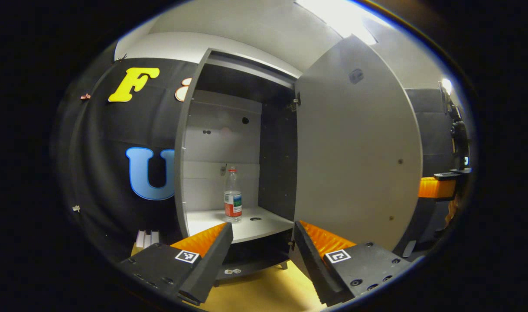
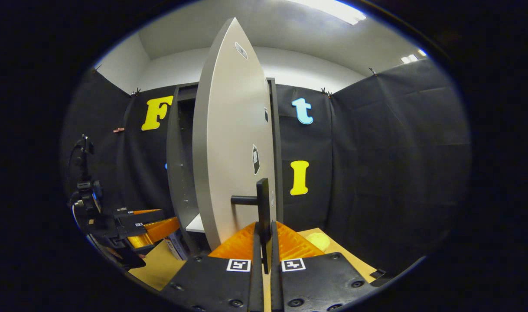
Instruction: Open the cabinet door with the right hand, grasp the bottle in the cabinet with the left hand and place it on the coaster, then close the cabinet door with the right hand.
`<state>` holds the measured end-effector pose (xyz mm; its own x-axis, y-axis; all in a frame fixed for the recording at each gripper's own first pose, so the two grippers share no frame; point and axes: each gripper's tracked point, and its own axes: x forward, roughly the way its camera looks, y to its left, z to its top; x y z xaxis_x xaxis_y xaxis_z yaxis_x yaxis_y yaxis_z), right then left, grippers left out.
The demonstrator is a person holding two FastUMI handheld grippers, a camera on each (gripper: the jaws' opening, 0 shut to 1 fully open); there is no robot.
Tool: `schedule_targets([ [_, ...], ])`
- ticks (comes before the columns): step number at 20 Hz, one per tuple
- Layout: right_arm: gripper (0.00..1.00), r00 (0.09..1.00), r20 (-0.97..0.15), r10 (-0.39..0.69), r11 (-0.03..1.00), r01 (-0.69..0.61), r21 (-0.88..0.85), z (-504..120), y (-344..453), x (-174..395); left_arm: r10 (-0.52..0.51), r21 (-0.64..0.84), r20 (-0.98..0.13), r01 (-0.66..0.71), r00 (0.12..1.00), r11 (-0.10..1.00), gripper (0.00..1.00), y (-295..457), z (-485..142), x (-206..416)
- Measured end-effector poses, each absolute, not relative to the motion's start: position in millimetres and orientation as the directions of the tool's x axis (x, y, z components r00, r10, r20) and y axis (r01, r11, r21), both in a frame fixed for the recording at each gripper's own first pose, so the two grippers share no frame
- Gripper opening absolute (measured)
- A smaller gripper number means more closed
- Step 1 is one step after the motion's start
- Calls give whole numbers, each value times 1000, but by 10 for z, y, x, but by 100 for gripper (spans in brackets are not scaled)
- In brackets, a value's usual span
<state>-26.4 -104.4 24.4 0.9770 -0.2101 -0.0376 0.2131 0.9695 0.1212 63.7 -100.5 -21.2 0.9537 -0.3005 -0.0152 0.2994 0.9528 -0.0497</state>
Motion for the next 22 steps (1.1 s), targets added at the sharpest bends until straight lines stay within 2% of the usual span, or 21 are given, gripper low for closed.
schedule_targets([
  [4, 5, 978, -51, -202, 974, 206, 97, 211, -1370, -316, -262, -41, -13, 261, 965, 964, 90, -1161, -212, 1005],
  [12, 5, 995, -60, -82, 988, 89, 127, 180, -1718, -311, -152, 3, -12, 152, 988, 988, 89, -1253, -197, 1656],
  [13, 5, 996, -64, -68, 988, 76, 137, 174, -1768, -326, -139, 4, -16, 139, 990, 990, 87, -1256, -199, 1716],
  [14, 5, 996, -62, -56, 987, 65, 144, 172, -1816, -320, -128, 4, -16, 128, 992, 992, 89, -1256, -204, 1790],
  [17, 5, 998, -62, -19, 986, 29, 163, 162, -1905, -304, -105, 8, -19, 105, 994, 994, 87, -1262, -197, 1961],
  [20, 6, 997, -76, 20, 986, -7, 166, 92, -1927, -336, -80, 13, -26, 80, 996, 997, 90, -1269, -228, 2106],
  [21, 14, 996, -82, 28, 987, -14, 160, 57, -1941, -359, -76, 15, -28, 77, 997, 997, 89, -1286, -238, 2152],
  [22, 11, 996, -87, 34, 987, -20, 157, 37, -1947, -391, -72, 20, -28, 72, 997, 997, 89, -1297, -248, 2212],
])
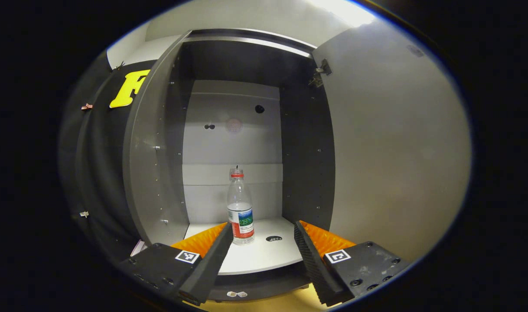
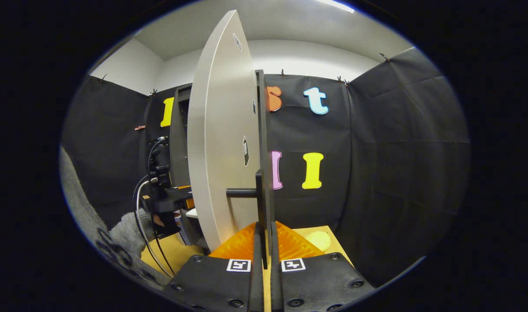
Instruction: Open the cabinet door with the right hand, grasp the bottle in the cabinet with the left hand and place it on the coaster, then close the cabinet door with the right hand.
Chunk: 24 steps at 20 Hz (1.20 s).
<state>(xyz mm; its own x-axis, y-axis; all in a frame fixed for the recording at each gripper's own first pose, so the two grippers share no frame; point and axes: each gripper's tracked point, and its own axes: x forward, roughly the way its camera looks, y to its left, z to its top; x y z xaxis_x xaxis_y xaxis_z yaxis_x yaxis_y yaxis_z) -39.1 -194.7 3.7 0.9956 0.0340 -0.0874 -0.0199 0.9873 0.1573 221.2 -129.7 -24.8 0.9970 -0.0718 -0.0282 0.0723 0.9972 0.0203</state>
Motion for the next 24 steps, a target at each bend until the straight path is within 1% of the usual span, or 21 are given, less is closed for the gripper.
schedule_targets([
  [2, 11, 996, -77, 40, 986, -27, 163, 61, -1948, -507, -49, 41, -17, 50, 999, 998, 89, -1261, -226, 2383],
  [5, 11, 998, -37, 45, 979, -36, 203, 174, -1942, -667, 14, 56, -16, -13, 1000, 998, 88, -1143, -232, 2594],
  [9, 10, 997, -28, -78, 980, 81, 180, 170, -2215, -819, 32, 27, -28, -31, 999, 999, 87, -1065, -277, 2938],
  [11, 11, 990, -46, -136, 974, 142, 175, 109, -2331, -879, 39, 38, -33, -37, 999, 999, 88, -1038, -317, 3118],
  [13, 11, 979, -68, -194, 964, 203, 170, 64, -2493, -890, 33, 22, -46, -32, 998, 999, 87, -1021, -373, 3278],
  [14, 12, 972, -76, -222, 958, 232, 171, 35, -2560, -881, 36, 10, -57, -35, 998, 999, 88, -992, -421, 3363],
  [15, 21, 964, -79, -255, 949, 265, 173, 28, -2652, -863, 43, 2, -63, -43, 997, 999, 88, -953, -450, 3441],
  [16, 34, 952, -76, -298, 936, 307, 171, 28, -2776, -823, 50, -3, -70, -50, 996, 999, 87, -915, -491, 3513],
  [17, 48, 938, -76, -338, 923, 346, 169, 20, -2906, -792, 54, -6, -72, -54, 996, 998, 88, -881, -511, 3585],
  [18, 58, 923, -76, -377, 908, 384, 165, 1, -3034, -761, 53, -12, -77, -54, 996, 998, 88, -853, -543, 3654],
  [20, 65, 885, -87, -458, 873, 466, 144, -68, -3275, -734, 49, -26, -92, -51, 995, 998, 89, -823, -604, 3768],
  [22, 100, 851, -92, -517, 844, 525, 110, -132, -3440, -705, 51, -34, -100, -54, 994, 998, 89, -794, -656, 3870],
  [23, 98, 843, -86, -531, 836, 538, 107, -112, -3470, -726, 50, -32, -104, -53, 993, 998, 89, -792, -668, 3910],
  [24, 98, 842, -83, -534, 833, 540, 117, -94, -3490, -678, 51, -27, -107, -54, 993, 998, 89, -786, -689, 3957],
])
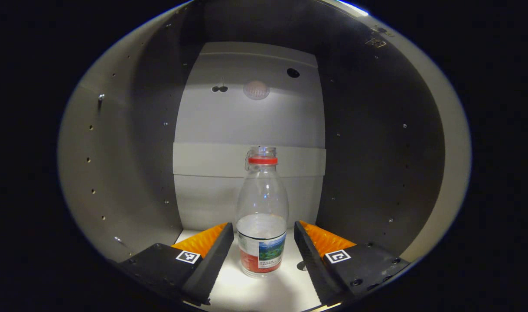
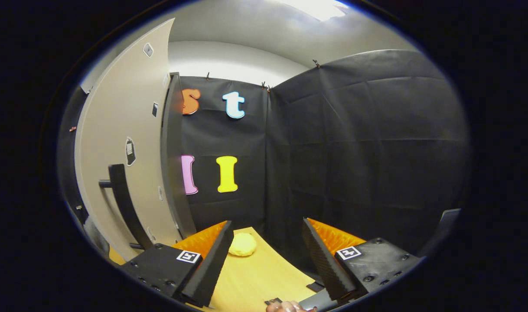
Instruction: Open the cabinet door with the right hand, grasp the bottle in the cabinet with the left hand and place it on the coaster, then close the cabinet door with the right hand.
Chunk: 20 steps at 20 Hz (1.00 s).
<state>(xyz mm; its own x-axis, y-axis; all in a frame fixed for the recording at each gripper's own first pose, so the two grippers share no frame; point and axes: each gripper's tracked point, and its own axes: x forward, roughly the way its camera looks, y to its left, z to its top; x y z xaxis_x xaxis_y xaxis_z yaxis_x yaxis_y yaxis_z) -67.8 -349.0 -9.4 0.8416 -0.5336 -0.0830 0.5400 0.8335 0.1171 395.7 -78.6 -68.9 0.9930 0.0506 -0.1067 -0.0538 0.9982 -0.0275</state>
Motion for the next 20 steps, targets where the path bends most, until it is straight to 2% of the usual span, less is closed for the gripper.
schedule_targets([
  [2, 100, 846, -71, -529, 834, 534, 141, -53, -3496, -624, 54, -13, -108, -56, 993, 998, 89, -781, -713, 4019],
  [8, 97, 835, -73, -545, 820, 549, 158, -81, -3587, -579, 71, 45, -103, -67, 992, 997, 89, -739, -779, 4310],
  [10, 98, 835, -84, -544, 821, 550, 152, -88, -3584, -586, 75, 19, -86, -73, 994, 997, 87, -735, -735, 4370],
  [12, 97, 833, -80, -547, 823, 553, 131, -78, -3592, -576, 33, -46, -89, -37, 995, 998, 78, -815, -726, 4323],
  [20, 98, 851, -37, -524, 842, 524, 133, 36, -3516, -609, 8, -75, -58, -12, 998, 997, 77, -716, -455, 3836],
])
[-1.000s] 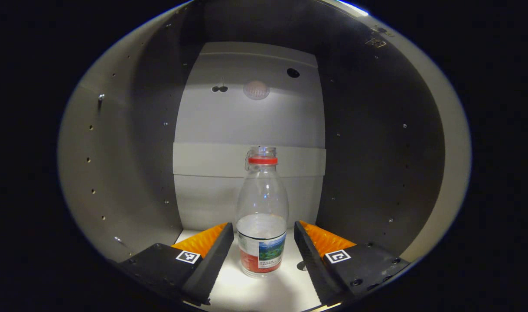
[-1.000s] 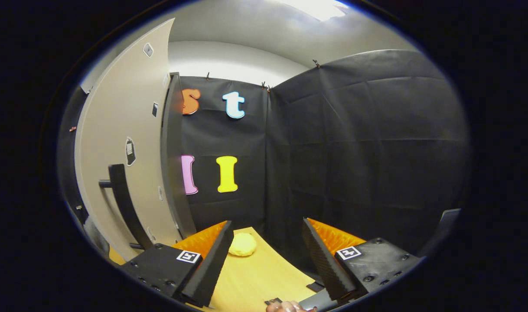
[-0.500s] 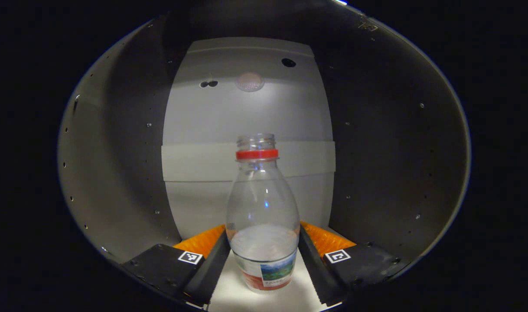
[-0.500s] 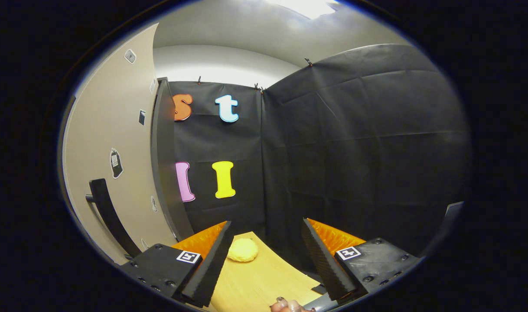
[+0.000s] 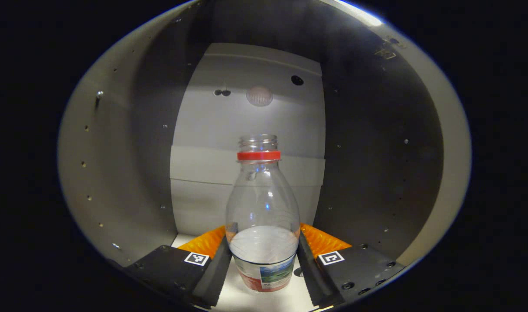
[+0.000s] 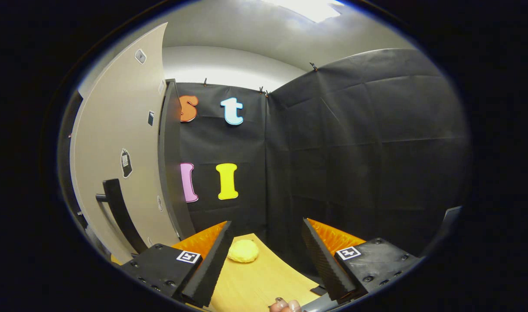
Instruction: Open the cabinet door with the right hand, grasp the bottle in the cabinet with the left hand and place it on the coaster, then close the cabinet door with the right hand.
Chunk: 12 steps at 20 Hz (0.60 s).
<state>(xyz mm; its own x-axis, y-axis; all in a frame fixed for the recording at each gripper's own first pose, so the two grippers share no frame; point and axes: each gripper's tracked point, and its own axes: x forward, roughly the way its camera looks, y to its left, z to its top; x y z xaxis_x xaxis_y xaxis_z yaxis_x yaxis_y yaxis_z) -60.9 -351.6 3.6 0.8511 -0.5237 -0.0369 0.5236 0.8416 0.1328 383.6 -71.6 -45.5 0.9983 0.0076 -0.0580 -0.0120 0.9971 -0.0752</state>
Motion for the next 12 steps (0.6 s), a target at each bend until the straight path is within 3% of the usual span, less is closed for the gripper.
schedule_targets([
  [7, 98, 863, 33, -504, 860, 498, 111, 294, -2980, -926, -41, -50, -35, 39, 999, 998, 75, -639, -273, 3020],
  [12, 97, 883, 155, -443, 896, 430, 112, 739, -2368, -1122, -66, -28, -43, 65, 997, 997, 73, -464, -258, 2278],
])
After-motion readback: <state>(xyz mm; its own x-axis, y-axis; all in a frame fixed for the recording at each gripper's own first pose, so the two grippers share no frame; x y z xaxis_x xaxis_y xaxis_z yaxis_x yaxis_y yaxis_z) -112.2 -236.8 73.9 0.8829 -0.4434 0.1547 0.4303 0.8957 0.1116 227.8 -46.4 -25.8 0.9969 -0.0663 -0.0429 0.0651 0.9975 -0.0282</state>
